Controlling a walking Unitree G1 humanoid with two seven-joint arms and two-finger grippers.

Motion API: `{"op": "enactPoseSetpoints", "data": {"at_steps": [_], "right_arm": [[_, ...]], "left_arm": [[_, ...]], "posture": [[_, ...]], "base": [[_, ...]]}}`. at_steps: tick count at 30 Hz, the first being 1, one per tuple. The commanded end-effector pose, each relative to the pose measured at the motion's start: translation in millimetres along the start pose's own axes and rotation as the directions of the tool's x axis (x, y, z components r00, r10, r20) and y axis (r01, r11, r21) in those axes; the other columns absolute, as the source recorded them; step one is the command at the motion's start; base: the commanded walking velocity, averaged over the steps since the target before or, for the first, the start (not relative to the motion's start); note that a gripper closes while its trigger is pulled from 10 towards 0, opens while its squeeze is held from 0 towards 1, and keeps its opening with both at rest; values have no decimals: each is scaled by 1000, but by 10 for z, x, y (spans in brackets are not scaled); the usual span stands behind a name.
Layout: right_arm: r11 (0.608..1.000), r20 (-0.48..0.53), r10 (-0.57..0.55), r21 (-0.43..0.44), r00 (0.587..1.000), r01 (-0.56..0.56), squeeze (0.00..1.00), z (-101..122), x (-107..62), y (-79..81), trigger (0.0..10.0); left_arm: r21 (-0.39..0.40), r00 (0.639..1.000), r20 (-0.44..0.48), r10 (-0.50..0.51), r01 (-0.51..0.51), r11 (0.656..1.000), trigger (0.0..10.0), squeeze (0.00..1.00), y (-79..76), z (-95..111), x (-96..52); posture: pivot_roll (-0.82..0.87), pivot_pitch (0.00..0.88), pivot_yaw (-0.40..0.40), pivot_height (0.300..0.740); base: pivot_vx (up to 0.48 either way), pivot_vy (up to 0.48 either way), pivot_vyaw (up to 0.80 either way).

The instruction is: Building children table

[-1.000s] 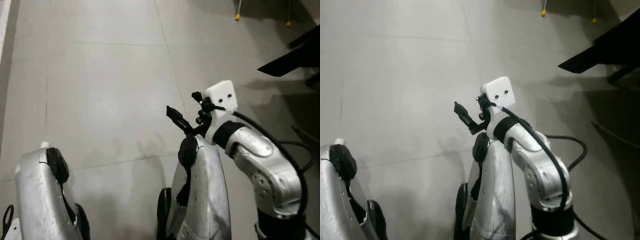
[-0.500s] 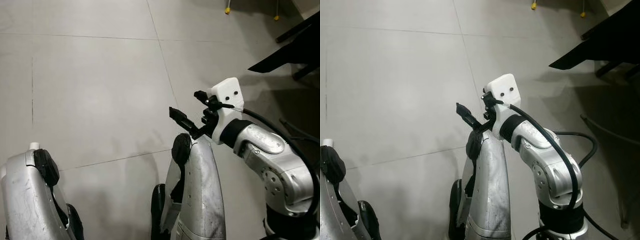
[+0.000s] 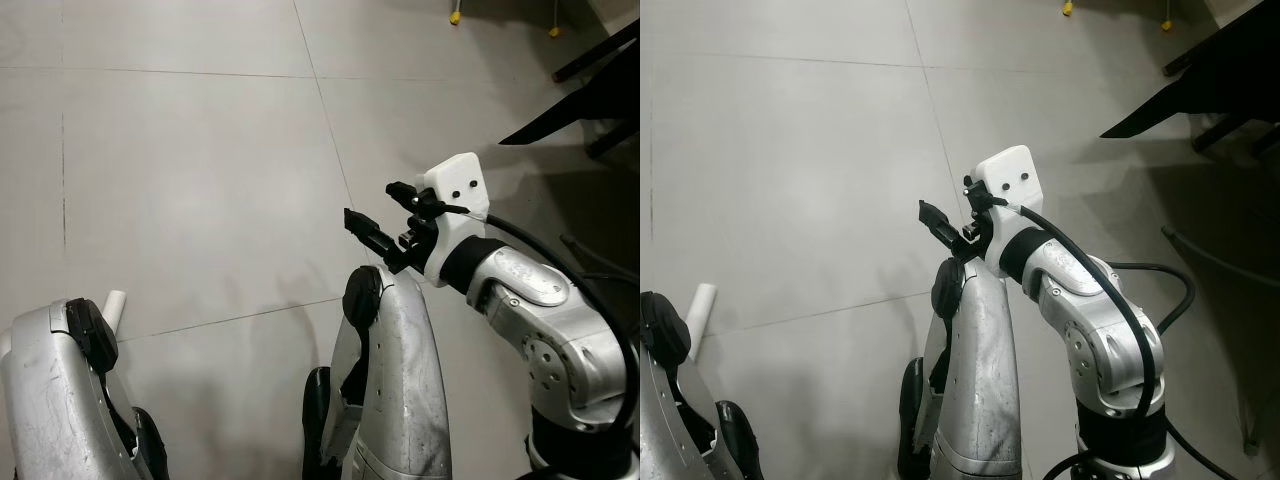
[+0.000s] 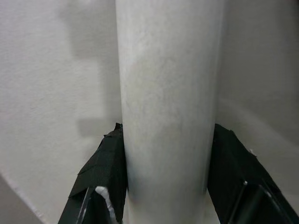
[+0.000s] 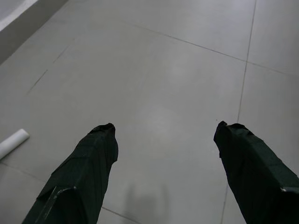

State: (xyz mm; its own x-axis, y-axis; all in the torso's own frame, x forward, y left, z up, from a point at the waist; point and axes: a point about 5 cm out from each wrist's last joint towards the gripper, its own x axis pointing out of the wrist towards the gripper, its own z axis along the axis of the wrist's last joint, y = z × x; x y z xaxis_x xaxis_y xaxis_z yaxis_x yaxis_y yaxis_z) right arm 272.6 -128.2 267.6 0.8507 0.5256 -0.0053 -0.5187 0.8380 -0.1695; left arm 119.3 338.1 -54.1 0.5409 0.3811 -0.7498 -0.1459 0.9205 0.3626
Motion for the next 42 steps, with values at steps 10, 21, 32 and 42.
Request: {"op": "enactPoseSetpoints", "data": {"at_steps": [10, 21, 32, 42], "right_arm": [[995, 5, -57, 82, 998, 56, 0, -188, 102, 84, 10000], [989, 34, -75, 133, 997, 70, 0, -277, 173, 169, 10000], [982, 55, -4, 187, 998, -6, 0, -389, 309, 347, 10000], [982, 63, 4, 190, 998, -16, 0, -453, 388, 470, 10000]], "left_arm": [[-33, 843, 2, 538, -538, 843, 10000, 0, 973, 55, -222], [-350, 791, 189, 581, -499, 793, 10000, 0, 1208, 673, -294], [-521, 734, 474, 486, -211, 827, 10000, 0, 1083, 1610, -847], [-365, 692, 697, 189, 115, 924, 10000, 0, 679, 1980, -1249]], "posture": [[-151, 398, -193, 300], [-54, 333, -130, 300], [72, 253, -78, 320], [118, 191, -56, 370]], "base": [[0, 0, 0], [0, 0, 0], [0, 0, 0], [0, 0, 0]]}}
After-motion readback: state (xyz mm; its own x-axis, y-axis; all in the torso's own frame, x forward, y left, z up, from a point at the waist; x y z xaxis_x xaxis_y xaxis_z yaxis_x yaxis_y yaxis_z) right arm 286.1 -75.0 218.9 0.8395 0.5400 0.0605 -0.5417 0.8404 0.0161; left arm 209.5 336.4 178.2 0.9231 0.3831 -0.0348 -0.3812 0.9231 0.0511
